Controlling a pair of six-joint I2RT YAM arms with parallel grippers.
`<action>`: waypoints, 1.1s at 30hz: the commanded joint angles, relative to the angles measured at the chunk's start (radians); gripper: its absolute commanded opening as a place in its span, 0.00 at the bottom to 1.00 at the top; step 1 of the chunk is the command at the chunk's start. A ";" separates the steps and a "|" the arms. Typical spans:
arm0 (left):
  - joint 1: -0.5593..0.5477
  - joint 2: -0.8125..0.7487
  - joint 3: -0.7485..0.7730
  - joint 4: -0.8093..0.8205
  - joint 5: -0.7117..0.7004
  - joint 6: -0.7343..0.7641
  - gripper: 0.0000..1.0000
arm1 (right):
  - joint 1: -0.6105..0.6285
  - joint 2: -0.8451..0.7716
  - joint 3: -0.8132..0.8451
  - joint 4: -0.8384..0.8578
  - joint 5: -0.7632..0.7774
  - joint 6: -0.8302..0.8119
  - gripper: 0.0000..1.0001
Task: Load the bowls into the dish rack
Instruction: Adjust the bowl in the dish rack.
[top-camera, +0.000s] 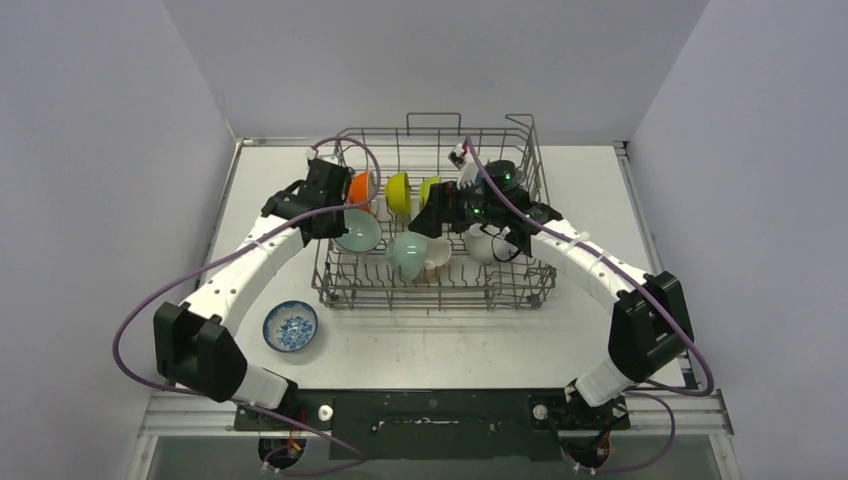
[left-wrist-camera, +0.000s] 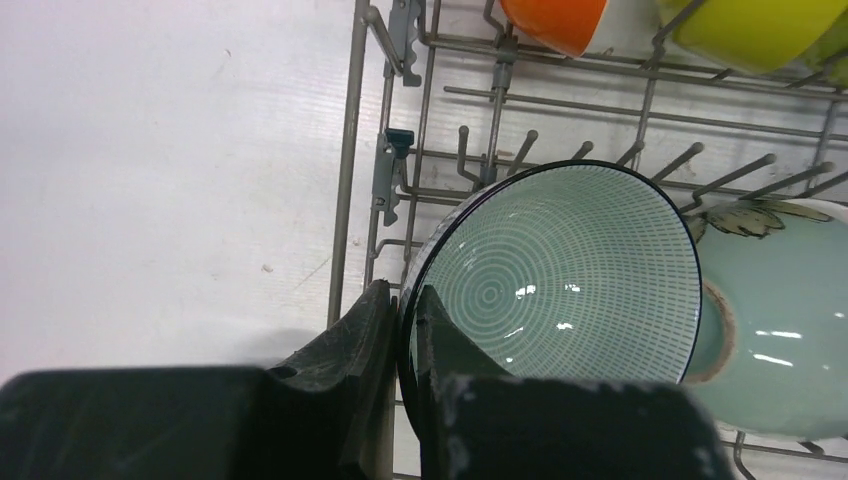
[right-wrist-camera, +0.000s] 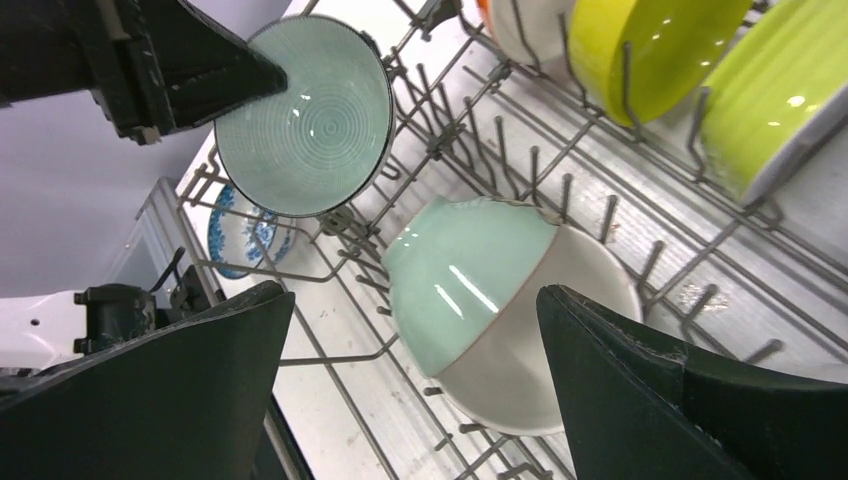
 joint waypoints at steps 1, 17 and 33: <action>-0.019 -0.145 0.030 0.116 -0.030 0.023 0.00 | 0.029 0.017 0.041 0.060 -0.028 0.025 0.99; -0.115 -0.349 -0.116 0.356 -0.007 0.018 0.00 | 0.101 0.091 0.051 0.328 -0.133 0.210 1.00; -0.159 -0.336 -0.130 0.371 -0.009 0.024 0.00 | 0.106 0.111 0.117 0.258 -0.057 0.222 0.96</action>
